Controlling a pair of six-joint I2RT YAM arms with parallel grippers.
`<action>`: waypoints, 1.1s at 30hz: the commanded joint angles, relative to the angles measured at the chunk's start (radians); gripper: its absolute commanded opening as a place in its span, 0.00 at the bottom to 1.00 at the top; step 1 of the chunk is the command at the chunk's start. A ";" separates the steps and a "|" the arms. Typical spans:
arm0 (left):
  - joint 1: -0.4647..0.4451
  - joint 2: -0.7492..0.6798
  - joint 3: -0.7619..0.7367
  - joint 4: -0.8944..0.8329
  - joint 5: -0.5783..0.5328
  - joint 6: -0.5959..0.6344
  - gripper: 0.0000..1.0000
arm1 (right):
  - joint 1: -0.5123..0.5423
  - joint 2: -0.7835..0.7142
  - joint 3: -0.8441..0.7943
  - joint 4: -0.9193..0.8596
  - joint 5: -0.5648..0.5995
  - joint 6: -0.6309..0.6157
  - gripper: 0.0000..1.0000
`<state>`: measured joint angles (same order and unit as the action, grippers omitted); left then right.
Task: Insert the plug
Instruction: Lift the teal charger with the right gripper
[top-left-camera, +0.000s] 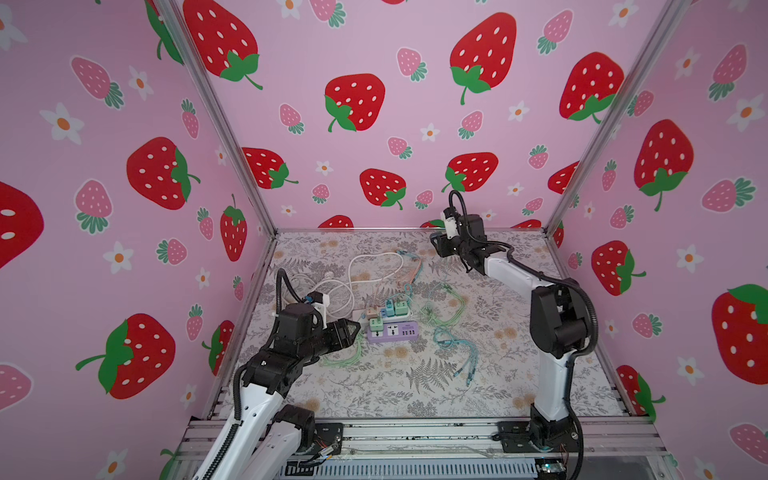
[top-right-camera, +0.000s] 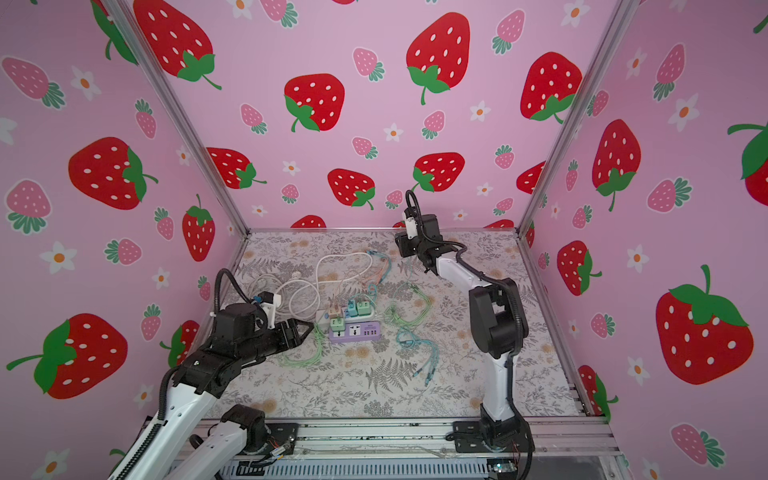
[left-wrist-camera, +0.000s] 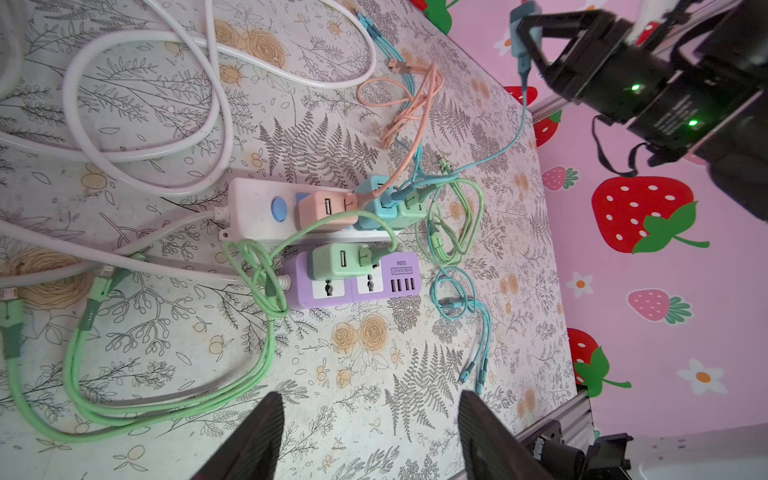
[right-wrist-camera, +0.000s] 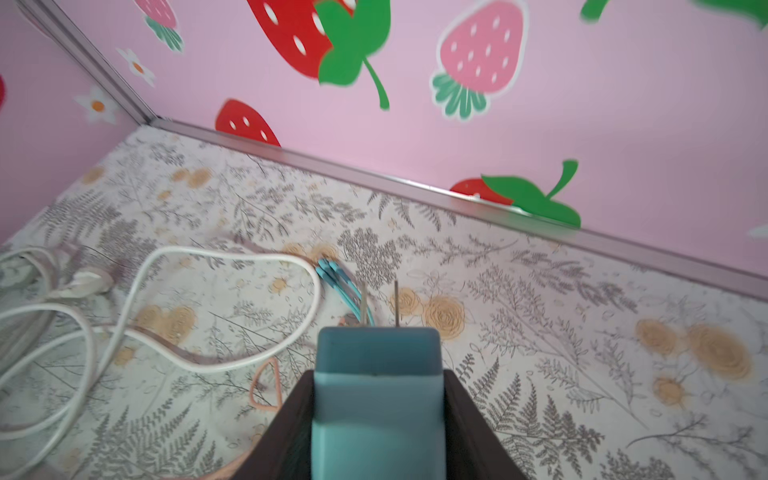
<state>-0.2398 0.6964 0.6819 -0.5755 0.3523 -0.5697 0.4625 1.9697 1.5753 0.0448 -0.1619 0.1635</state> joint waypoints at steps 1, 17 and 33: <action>0.005 -0.008 0.033 0.019 0.022 -0.005 0.69 | -0.001 -0.100 -0.037 0.054 -0.022 -0.059 0.24; 0.005 -0.009 0.050 0.010 0.043 -0.001 0.69 | 0.094 -0.425 -0.046 0.056 0.092 -0.212 0.24; 0.005 -0.009 0.053 0.006 0.072 0.001 0.69 | 0.131 -0.607 -0.054 0.134 0.144 -0.338 0.23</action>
<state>-0.2394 0.6945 0.6914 -0.5732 0.4015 -0.5720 0.5873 1.4193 1.5192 0.0906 -0.0174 -0.1284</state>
